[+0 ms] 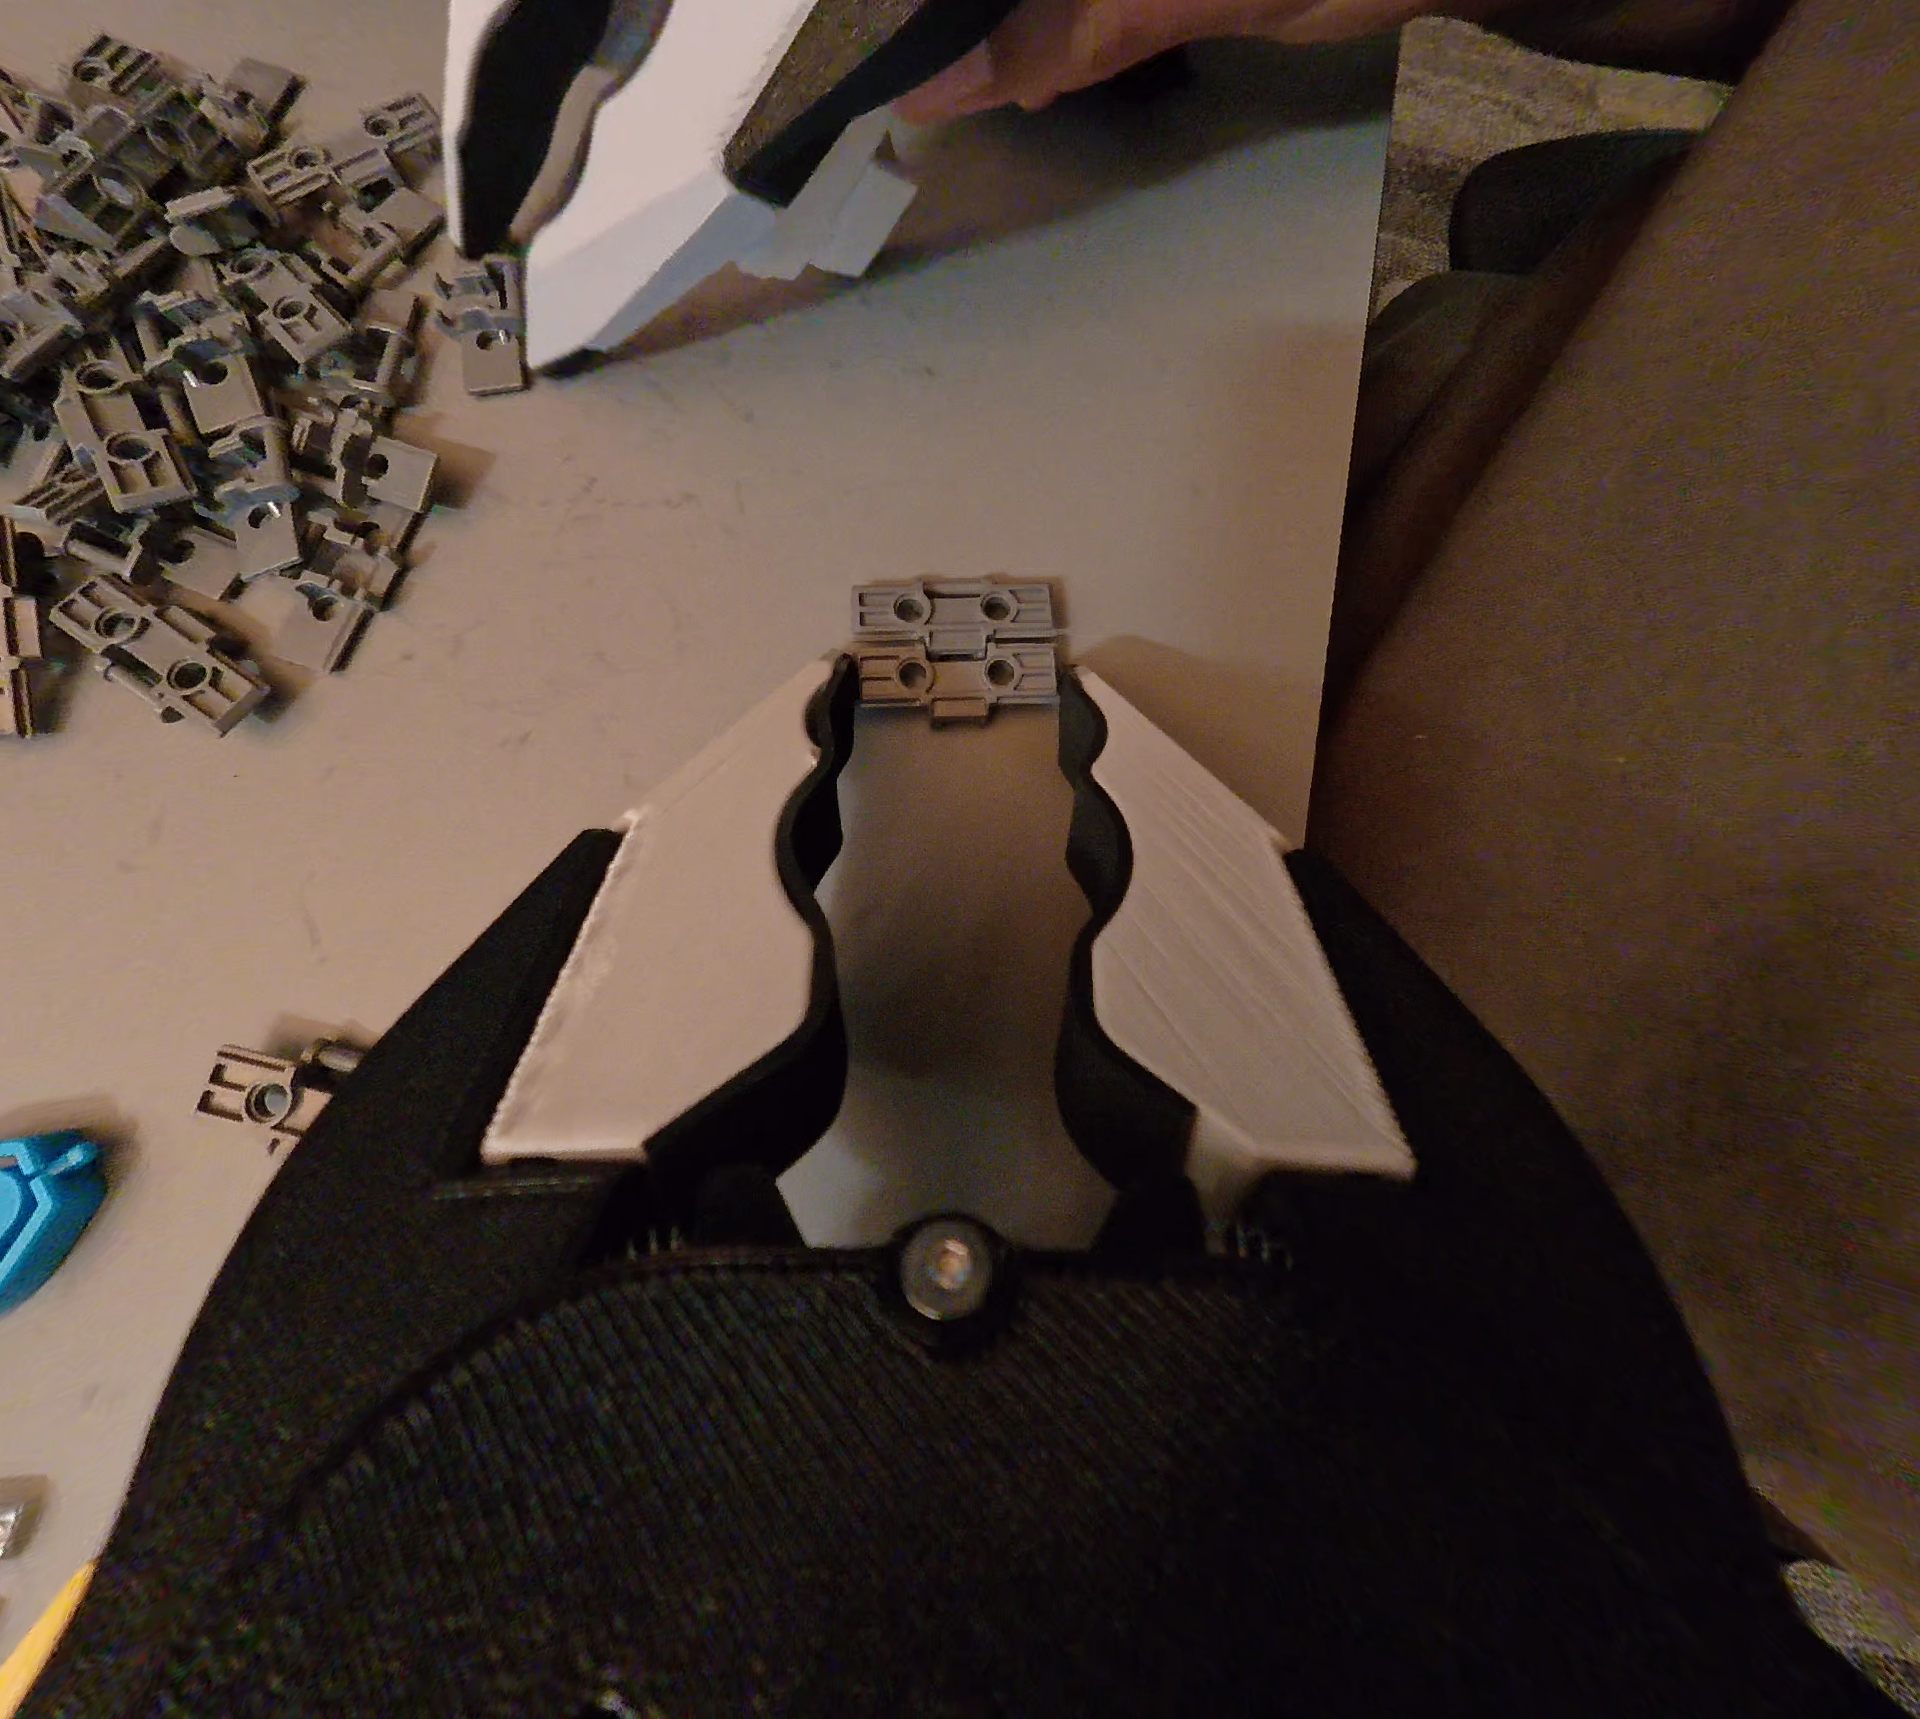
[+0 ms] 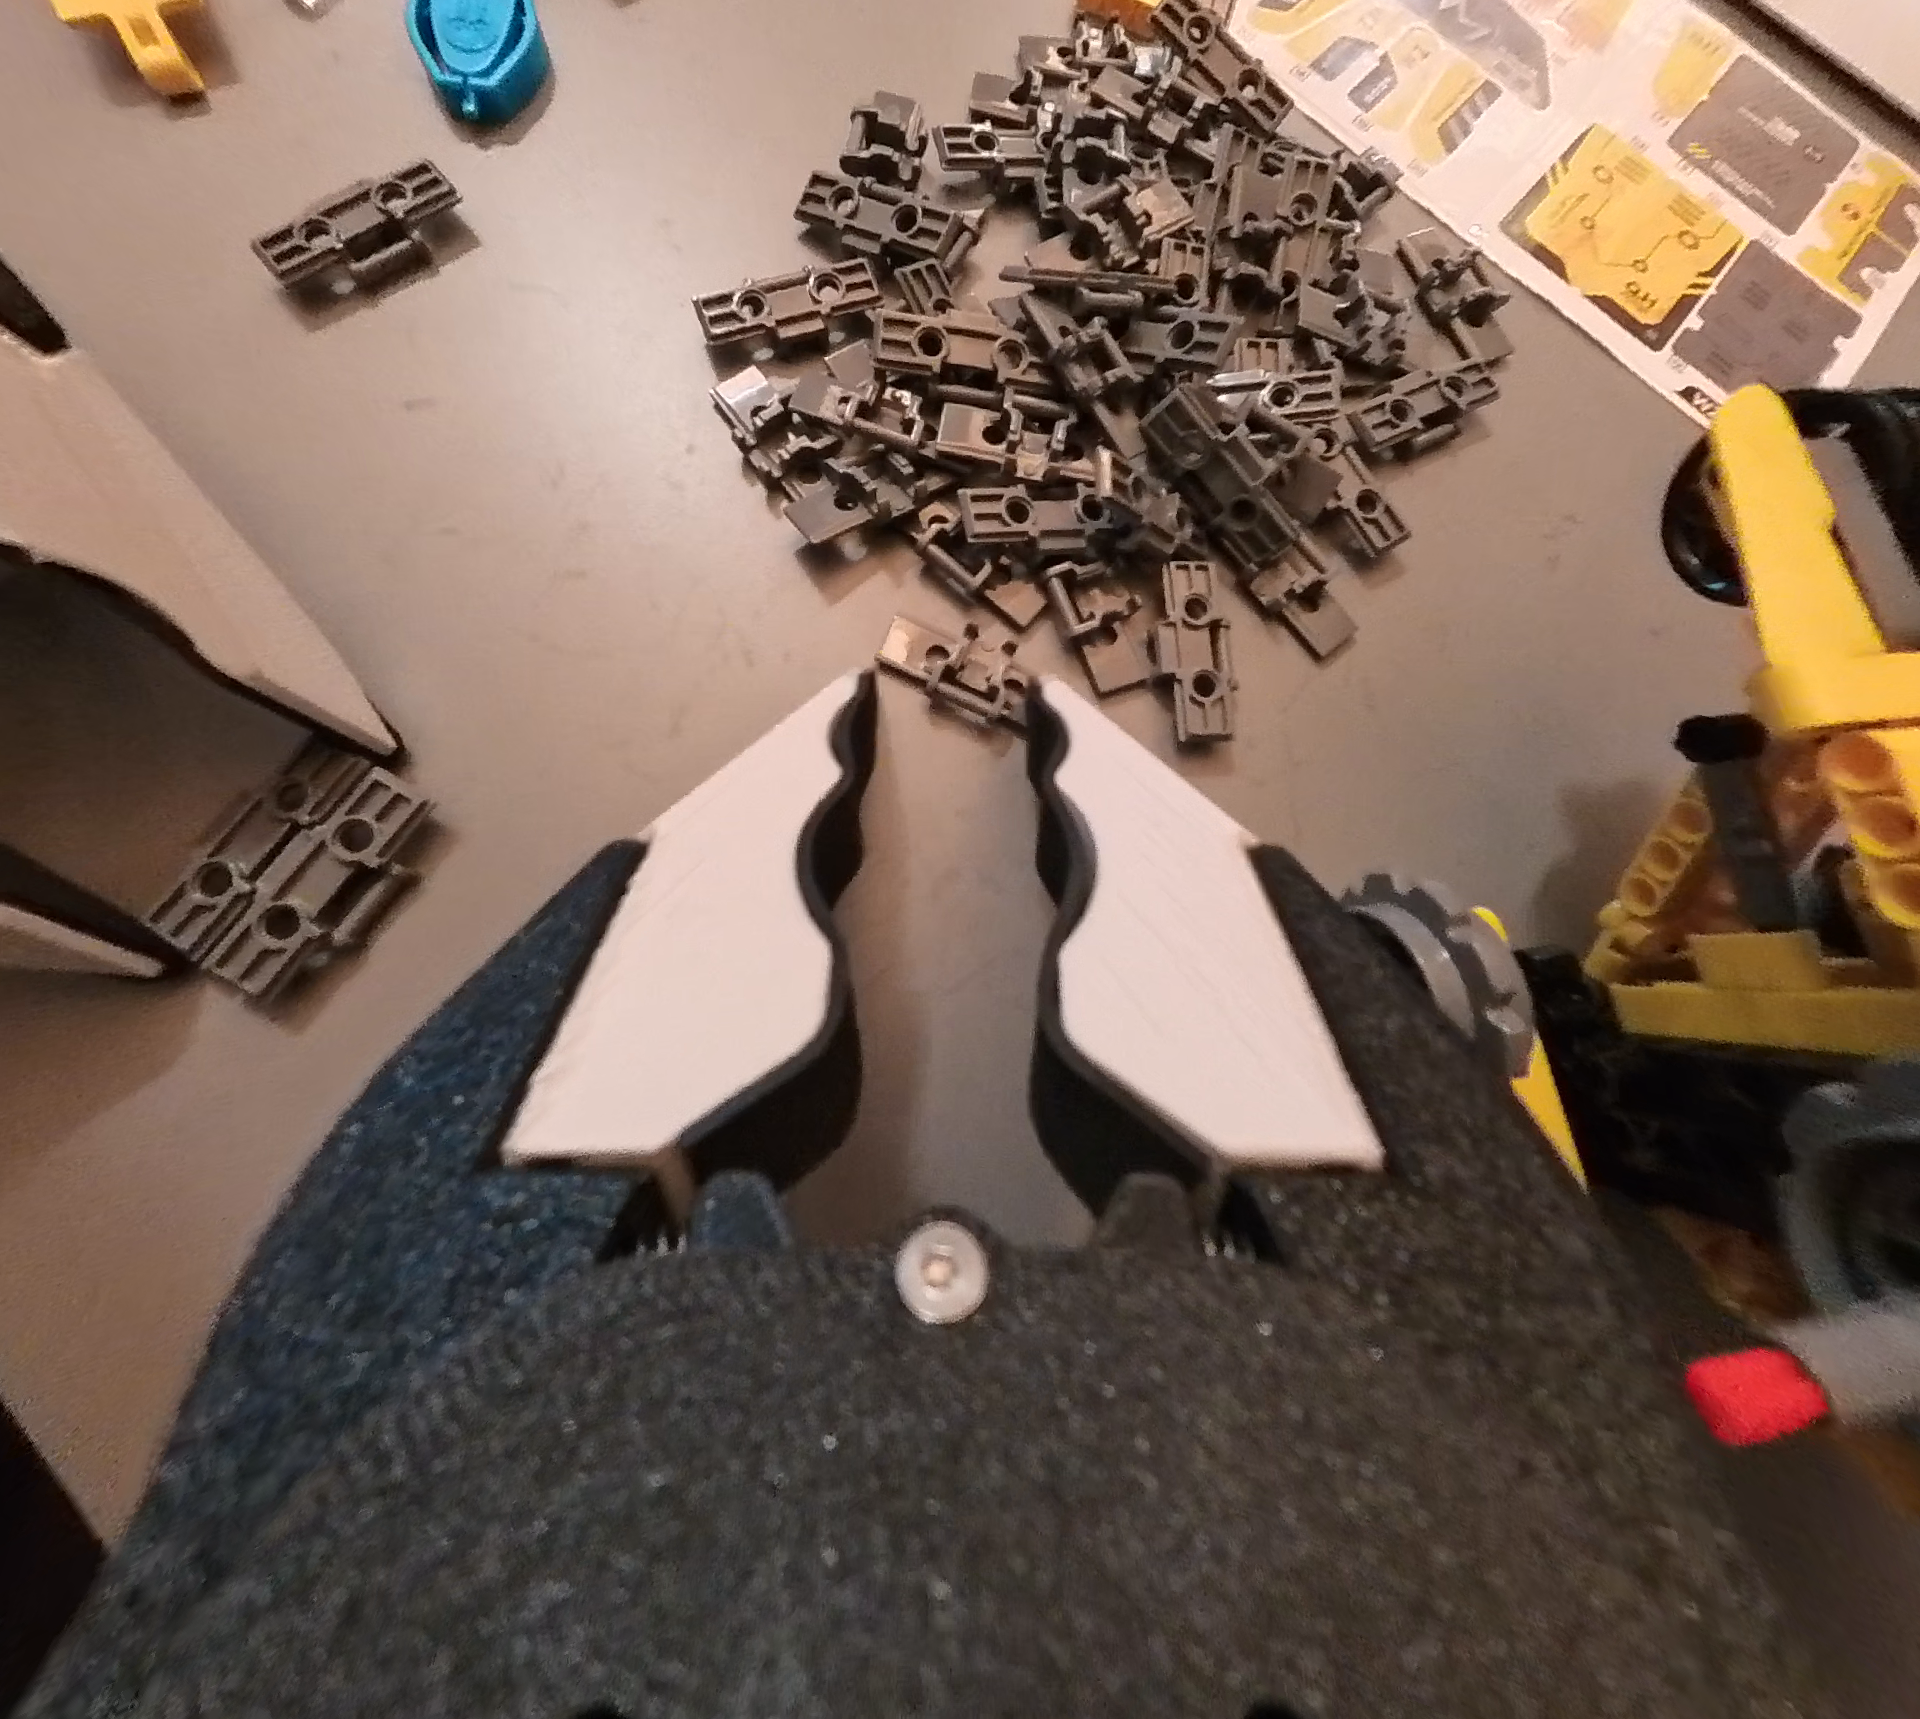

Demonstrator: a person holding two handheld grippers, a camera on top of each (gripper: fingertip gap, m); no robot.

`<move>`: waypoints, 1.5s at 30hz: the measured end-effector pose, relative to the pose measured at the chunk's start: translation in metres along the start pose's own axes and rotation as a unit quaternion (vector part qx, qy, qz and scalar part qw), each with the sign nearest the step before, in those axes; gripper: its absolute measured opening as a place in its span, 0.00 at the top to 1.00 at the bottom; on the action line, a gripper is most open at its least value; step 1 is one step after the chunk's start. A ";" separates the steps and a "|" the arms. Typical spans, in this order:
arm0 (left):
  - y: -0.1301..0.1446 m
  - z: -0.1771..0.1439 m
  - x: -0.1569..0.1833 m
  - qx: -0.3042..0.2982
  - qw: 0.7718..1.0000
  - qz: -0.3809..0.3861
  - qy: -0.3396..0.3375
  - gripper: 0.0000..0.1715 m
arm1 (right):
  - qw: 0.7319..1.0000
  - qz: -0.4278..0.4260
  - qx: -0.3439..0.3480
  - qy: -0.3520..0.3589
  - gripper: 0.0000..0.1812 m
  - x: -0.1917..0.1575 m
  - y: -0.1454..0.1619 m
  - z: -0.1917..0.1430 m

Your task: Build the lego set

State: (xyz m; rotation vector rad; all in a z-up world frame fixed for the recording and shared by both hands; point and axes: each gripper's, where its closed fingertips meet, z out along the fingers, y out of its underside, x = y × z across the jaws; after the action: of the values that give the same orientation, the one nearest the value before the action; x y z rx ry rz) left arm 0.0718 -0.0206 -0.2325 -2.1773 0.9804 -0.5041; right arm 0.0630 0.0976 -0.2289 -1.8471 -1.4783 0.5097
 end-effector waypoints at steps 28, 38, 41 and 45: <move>-0.053 -0.041 -0.005 0.198 0.979 0.024 -0.045 0.83 | 0.873 0.133 0.146 -0.446 0.92 -0.097 -0.039 -0.088; -0.054 -0.040 0.004 0.207 0.978 0.025 -0.017 0.96 | 0.873 0.135 0.122 -0.452 0.92 -0.103 -0.031 -0.086; -0.051 -0.038 -0.001 0.198 0.980 0.001 -0.021 0.96 | 0.897 0.121 0.126 -0.407 0.88 -0.097 -0.030 -0.079; -0.044 -0.031 -0.008 0.167 0.983 -0.075 -0.001 0.96 | 0.926 0.076 0.140 -0.342 0.85 -0.087 -0.030 -0.075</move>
State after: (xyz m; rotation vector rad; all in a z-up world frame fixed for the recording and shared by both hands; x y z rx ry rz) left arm 0.0702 -0.0065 -0.1805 -1.9533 0.6765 -0.6855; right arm 0.0705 -0.0034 -0.1669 -1.6287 -1.5748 1.4784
